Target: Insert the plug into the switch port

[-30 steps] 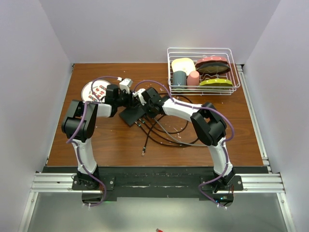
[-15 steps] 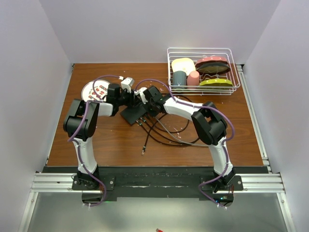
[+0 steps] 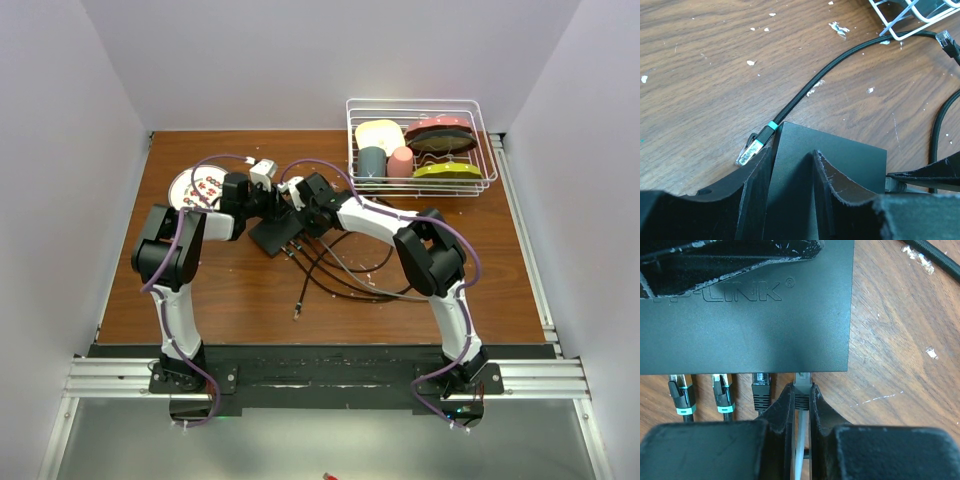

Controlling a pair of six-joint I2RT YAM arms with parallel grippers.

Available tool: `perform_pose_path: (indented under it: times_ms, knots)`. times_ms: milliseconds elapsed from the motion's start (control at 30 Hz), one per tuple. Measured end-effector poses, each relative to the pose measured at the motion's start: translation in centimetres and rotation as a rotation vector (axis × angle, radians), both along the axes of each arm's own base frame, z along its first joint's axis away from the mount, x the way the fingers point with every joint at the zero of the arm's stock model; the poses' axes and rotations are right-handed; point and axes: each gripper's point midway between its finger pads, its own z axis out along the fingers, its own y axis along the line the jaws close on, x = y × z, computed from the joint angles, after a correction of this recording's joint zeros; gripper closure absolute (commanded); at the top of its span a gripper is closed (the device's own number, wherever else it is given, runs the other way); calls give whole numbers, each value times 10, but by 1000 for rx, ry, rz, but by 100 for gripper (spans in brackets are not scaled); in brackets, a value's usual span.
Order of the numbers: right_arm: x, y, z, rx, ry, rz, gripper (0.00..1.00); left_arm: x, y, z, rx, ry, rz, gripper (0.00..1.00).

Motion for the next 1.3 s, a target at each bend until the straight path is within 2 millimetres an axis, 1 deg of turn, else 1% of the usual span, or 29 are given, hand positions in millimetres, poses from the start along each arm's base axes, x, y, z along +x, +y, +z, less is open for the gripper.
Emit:
perform_pose_path:
  times_ms: [200,267,467,533,567,600,633,700,733,767,867,933,1033,1067,1133,1200,1300]
  knots:
    - [0,0,-1,0,2,1,100,0,1,0,2,0,4,92]
    - [-1,-1,-2,5,-3,-1,95,1,1,0,3,-1,6,91]
    - [-8,-5,-2,33,-16,-6,95,-3,-2,1,-1,2,-2,88]
    - [-12,-7,-1,39,-11,-4,91,-8,-4,1,-4,8,-8,86]
    - [-14,-7,-1,39,-7,-5,90,-9,-4,1,-5,10,-9,82]
    - [-14,-7,-2,40,-5,-4,85,-10,-4,1,-5,12,-8,80]
    - [-15,-7,-2,42,-3,-5,82,-11,-4,1,-5,12,-7,75]
    - [-16,-7,-2,45,0,-6,76,-12,-3,1,-3,13,-2,69]
    - [-16,-6,-1,48,0,-6,74,-13,-2,1,-4,16,3,63]
    - [-16,-6,0,52,-2,-7,72,-14,-1,1,-5,20,8,59]
    - [-13,2,15,99,-35,2,63,-20,1,1,-8,34,25,50]
    - [-6,12,38,158,-92,7,59,-29,3,-1,-20,65,31,44]
    - [2,22,81,243,-183,14,55,-44,7,-5,-50,120,49,36]
    - [3,23,93,265,-207,15,53,-45,10,-6,-56,128,56,34]
    - [3,25,110,300,-237,12,51,-46,15,-5,-71,135,68,30]
    - [2,24,116,314,-246,6,47,-47,18,-3,-78,137,76,27]
    - [-3,19,112,306,-234,-4,43,-48,18,-2,-84,135,76,25]
